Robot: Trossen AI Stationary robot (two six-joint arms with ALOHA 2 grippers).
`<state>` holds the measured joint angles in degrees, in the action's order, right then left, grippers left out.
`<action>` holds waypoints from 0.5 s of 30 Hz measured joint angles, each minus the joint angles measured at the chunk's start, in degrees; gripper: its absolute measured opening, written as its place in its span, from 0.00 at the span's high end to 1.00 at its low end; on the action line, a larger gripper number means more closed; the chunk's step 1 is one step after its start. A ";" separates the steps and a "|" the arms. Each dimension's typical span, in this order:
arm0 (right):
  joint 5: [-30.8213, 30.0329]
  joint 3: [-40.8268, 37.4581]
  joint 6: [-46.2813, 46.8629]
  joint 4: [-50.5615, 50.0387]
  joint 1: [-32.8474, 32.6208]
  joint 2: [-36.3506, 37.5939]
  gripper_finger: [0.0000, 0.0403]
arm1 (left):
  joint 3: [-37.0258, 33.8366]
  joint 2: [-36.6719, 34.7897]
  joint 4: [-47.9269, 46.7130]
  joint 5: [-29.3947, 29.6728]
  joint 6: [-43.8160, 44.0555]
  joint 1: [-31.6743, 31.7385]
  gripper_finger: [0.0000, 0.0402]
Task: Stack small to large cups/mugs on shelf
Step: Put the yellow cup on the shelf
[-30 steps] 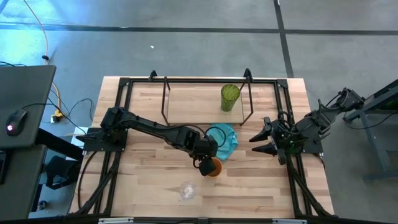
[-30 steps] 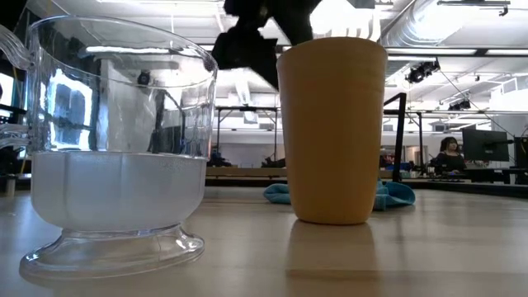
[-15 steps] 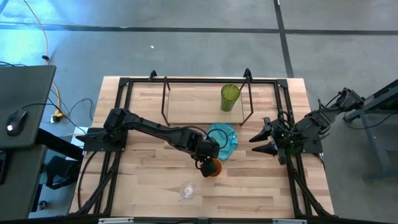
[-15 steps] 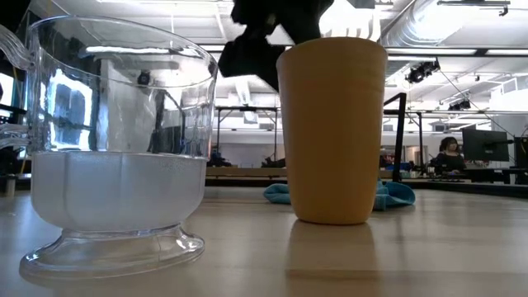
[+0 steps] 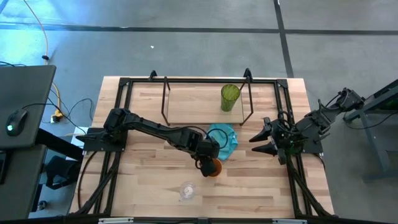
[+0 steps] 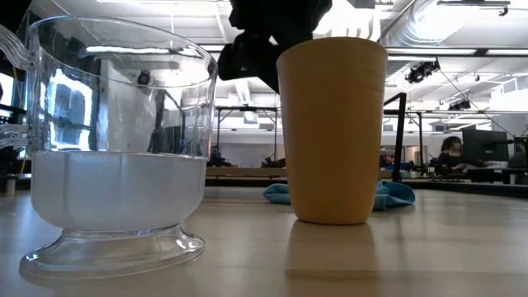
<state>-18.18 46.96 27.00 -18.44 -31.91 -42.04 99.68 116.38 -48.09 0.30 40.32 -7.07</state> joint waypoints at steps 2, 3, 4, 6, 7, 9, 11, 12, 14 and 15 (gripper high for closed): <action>0.00 0.00 0.00 0.00 0.00 0.00 0.57 | 0.00 0.00 -0.14 -0.07 0.00 0.00 0.70; 0.01 0.00 0.00 0.00 0.00 0.00 0.57 | 0.00 0.00 -0.12 -0.07 0.00 0.00 0.73; 0.00 0.00 0.00 0.00 0.00 0.00 0.57 | 0.00 0.00 -0.12 -0.09 0.00 0.00 0.76; -0.01 0.00 -0.01 0.00 0.00 0.00 0.57 | 0.00 0.00 -0.20 -0.09 -0.04 0.00 0.84; 0.01 0.00 0.00 0.00 0.01 0.00 0.57 | 0.00 0.00 -0.25 -0.09 -0.15 0.00 0.88; 0.00 0.00 -0.02 -0.01 0.00 0.00 0.57 | 0.00 0.00 -0.24 -0.08 -0.67 -0.02 0.95; 0.01 0.00 -0.02 -0.02 -0.01 0.00 0.57 | 0.00 0.00 -0.38 -0.24 -1.02 -0.02 0.98; 0.01 0.00 -0.02 -0.02 0.00 0.00 0.57 | 0.00 0.00 -0.34 -0.18 -1.03 -0.02 0.98; -0.01 0.00 -0.06 -0.02 -0.01 0.00 0.57 | 0.00 0.00 -0.34 -0.14 -1.06 -0.02 0.96; 0.01 0.00 -0.08 -0.04 0.00 0.00 0.57 | 0.00 0.00 -0.38 -0.13 -1.05 -0.02 0.96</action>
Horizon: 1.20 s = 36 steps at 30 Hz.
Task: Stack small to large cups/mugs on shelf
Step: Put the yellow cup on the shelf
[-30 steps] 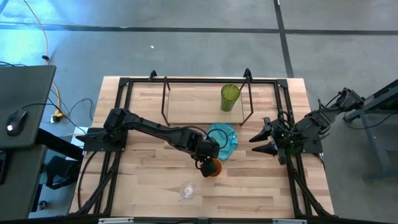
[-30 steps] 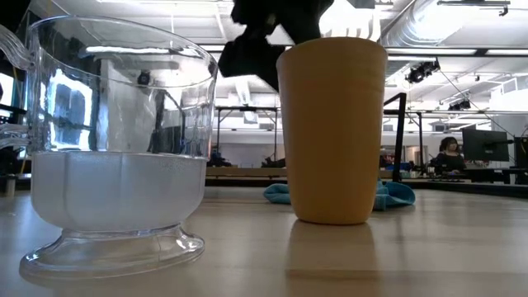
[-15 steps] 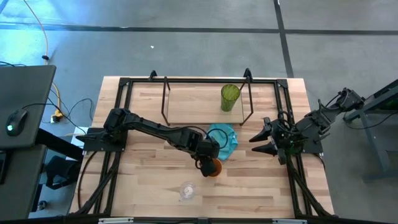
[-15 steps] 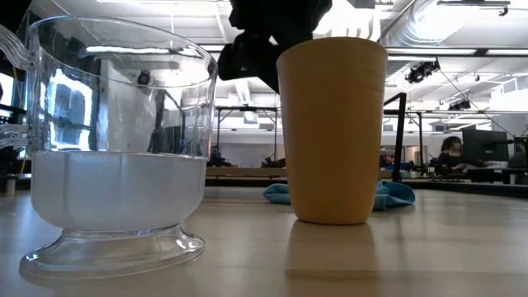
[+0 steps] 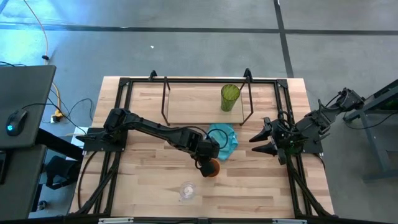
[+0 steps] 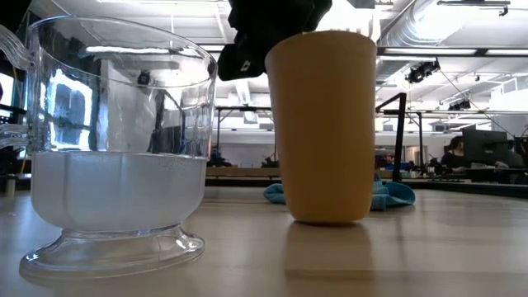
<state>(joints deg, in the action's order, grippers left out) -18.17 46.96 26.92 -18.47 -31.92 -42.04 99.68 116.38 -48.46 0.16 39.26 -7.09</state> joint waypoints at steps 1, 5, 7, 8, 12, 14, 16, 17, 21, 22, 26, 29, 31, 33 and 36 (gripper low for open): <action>-0.01 0.00 -0.01 -0.01 -0.01 0.00 0.57 | 0.00 0.00 0.03 0.00 -0.01 0.00 0.96; 0.00 0.00 -0.25 -0.04 0.00 0.00 0.57 | 0.00 0.00 -0.22 0.00 0.00 0.00 0.99; -0.01 0.00 -0.34 -0.07 0.02 0.00 0.57 | 0.00 0.00 -0.65 -0.03 0.00 0.00 0.98; 0.00 0.00 -0.36 -0.09 0.01 0.00 0.57 | 0.00 0.00 -1.12 -0.22 0.00 0.00 0.98; 0.00 0.00 -0.36 -0.09 0.00 0.00 0.57 | 0.04 -0.02 -2.95 -1.11 -0.02 0.00 0.99; -0.02 0.00 -0.36 -0.12 0.02 0.00 0.57 | 0.07 -0.04 -3.74 -1.27 0.00 0.00 0.99; -0.02 0.00 -0.36 -0.12 0.01 0.00 0.57 | 0.44 -0.07 -5.12 -1.30 -0.10 0.00 0.99; -0.02 0.00 -0.36 -0.13 0.00 0.00 0.57 | 1.08 -0.07 -6.51 -1.32 -0.47 0.00 0.99; -0.02 0.00 -0.36 -0.16 0.00 -0.17 0.57 | 4.20 -0.07 -10.27 -0.53 -2.78 0.39 0.99; -0.02 0.00 -0.36 -0.14 0.00 -0.35 0.57 | 5.11 -0.07 -11.13 -0.32 -2.95 0.55 1.00; -0.02 0.00 -0.36 -0.24 -0.01 -1.25 0.57 | 9.75 -0.04 -15.69 1.56 -4.70 1.81 1.00; 0.55 0.00 0.05 -0.38 0.02 -2.26 0.57 | 12.89 -0.04 -18.47 2.84 -6.75 3.04 1.00; 1.26 0.00 0.10 -0.39 -0.01 -3.08 0.57 | 14.68 -0.04 -20.15 3.17 -8.10 4.00 1.00; 2.17 0.00 0.74 -0.42 -0.01 -3.90 0.57 | 16.24 -0.04 -22.17 3.36 -9.35 5.14 1.00; 3.03 0.00 1.37 -0.42 -0.01 -5.03 0.57 | 17.92 -0.04 -24.92 3.99 -11.55 7.21 1.00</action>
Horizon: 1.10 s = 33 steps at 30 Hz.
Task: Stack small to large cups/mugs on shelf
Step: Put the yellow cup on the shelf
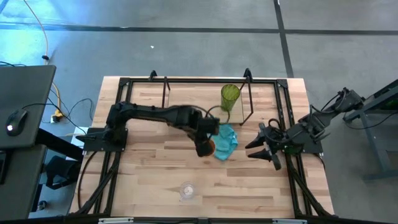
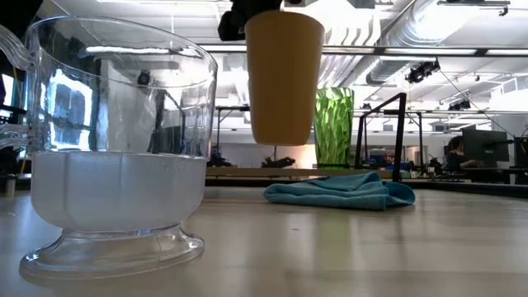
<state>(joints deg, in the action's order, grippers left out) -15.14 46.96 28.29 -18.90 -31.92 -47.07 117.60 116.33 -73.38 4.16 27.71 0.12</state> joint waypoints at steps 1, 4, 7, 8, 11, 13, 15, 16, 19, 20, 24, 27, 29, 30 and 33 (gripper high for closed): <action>0.45 0.00 0.00 0.01 0.00 -0.31 0.57 | 0.39 0.00 -0.47 0.26 -0.66 0.69 1.00; 0.71 0.00 0.00 0.05 0.00 -0.92 0.57 | 1.25 0.00 -1.78 0.64 -2.96 2.86 1.00; 0.73 0.00 0.00 0.09 0.00 -1.00 0.57 | 1.89 0.00 -2.21 0.62 -5.34 5.13 1.00; 0.72 0.00 0.00 0.11 0.00 -0.98 0.57 | 2.04 0.00 -2.21 0.59 -6.20 5.90 1.00; 0.68 0.00 0.00 0.11 0.00 -0.98 0.57 | 2.19 0.00 -2.21 0.57 -8.60 8.52 1.00; 0.68 0.00 0.00 0.09 0.00 -0.98 0.57 | 2.21 0.00 -2.23 0.57 -10.06 10.47 1.00; 0.66 0.00 0.09 0.09 0.00 -0.96 0.57 | 2.21 0.00 -2.21 0.27 -11.42 12.46 1.00; 0.64 0.00 0.22 0.09 0.00 -0.96 0.57 | 2.21 0.00 -2.20 0.16 -12.14 13.52 1.00; 0.64 0.00 0.24 0.09 0.00 -0.96 0.57 | 2.21 0.00 -1.78 0.08 -13.78 16.63 1.00; 0.63 0.00 0.23 0.07 0.00 -0.96 0.57 | 2.21 0.00 -1.48 -0.04 -14.19 17.66 1.00; 0.04 0.00 0.40 0.07 0.00 -0.96 0.57 | 2.21 0.00 -0.46 -0.57 -15.85 21.48 1.00; -0.35 0.00 0.39 0.07 0.00 -0.96 0.57 | 2.21 0.00 0.68 -1.98 -16.54 24.17 1.00; -1.30 0.00 0.38 0.02 0.00 -0.96 0.57 | 2.21 0.00 0.96 -2.41 -16.97 25.55 1.00; -1.55 0.00 0.33 -0.01 0.00 -0.96 0.57 | 2.21 0.00 1.40 -2.67 -17.08 26.14 1.00; -2.53 0.00 0.28 -0.15 0.02 -0.96 0.57 | 2.21 0.00 2.79 -3.57 -17.49 27.58 1.00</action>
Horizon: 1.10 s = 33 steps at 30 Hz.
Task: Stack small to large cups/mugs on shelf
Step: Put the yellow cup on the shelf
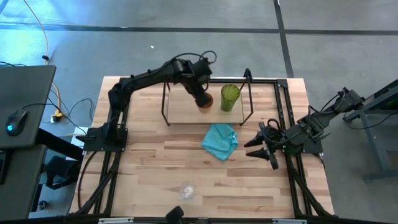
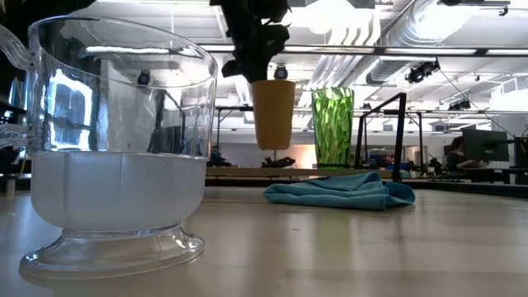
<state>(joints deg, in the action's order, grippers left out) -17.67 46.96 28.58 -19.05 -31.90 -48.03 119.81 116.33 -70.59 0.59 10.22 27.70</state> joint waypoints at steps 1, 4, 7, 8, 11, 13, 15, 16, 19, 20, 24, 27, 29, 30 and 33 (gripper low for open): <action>-0.28 0.00 -0.04 0.00 0.00 0.00 0.57 | 0.00 0.00 0.75 -0.17 -0.07 0.40 1.00; -1.15 0.00 -0.12 -0.02 0.00 0.00 0.57 | 0.00 0.00 2.25 -0.23 -0.14 1.43 1.00; -1.47 0.00 -0.35 -0.02 0.11 0.00 0.57 | 0.00 0.00 3.10 -1.12 -0.16 2.22 1.00; -1.47 0.00 -0.37 -0.02 0.30 0.00 0.57 | 0.00 0.00 3.37 -1.27 -0.16 2.44 1.00; -1.47 0.00 -0.42 -0.04 0.98 0.00 0.57 | 0.00 0.02 3.56 -1.27 -0.13 3.23 1.00; -1.47 0.00 -0.52 -0.08 1.48 0.00 0.57 | 0.00 0.02 3.63 -1.28 0.06 3.76 1.00; -1.47 0.00 -0.52 -0.44 1.97 0.00 0.57 | 0.00 0.02 3.63 -1.29 0.07 4.22 1.00; -1.47 0.00 -0.52 -0.65 2.22 0.00 0.57 | 0.00 0.02 3.65 -1.25 0.06 4.27 1.00; -1.43 0.00 -0.53 -1.22 2.81 0.01 0.57 | 0.09 0.66 4.37 -1.26 0.06 4.29 1.00; -1.41 0.00 -0.52 -1.35 3.06 0.00 0.57 | 0.07 0.90 4.23 -1.48 0.06 4.23 1.00; -1.18 0.00 -0.52 -1.38 3.70 0.02 0.57 | 0.07 2.05 4.50 -2.62 0.08 4.12 1.00; -0.79 0.00 -0.39 -1.48 3.78 0.00 0.57 | 0.11 3.04 4.97 -2.57 0.08 4.18 1.00; -0.79 0.00 -0.36 -1.45 3.78 0.02 0.57 | 0.00 3.37 3.20 -2.39 0.10 4.22 1.00; -0.79 0.00 -0.31 -1.48 3.76 0.02 0.57 | -0.02 3.48 2.55 -2.07 0.01 4.22 1.00; -0.79 0.00 -0.12 -1.59 3.76 0.02 0.57 | 0.11 3.89 2.32 -1.40 -0.58 4.22 1.00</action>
<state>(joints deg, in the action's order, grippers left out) -18.46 46.96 28.46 -20.64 -28.14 -48.01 119.92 120.23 -68.27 -0.82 9.64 31.92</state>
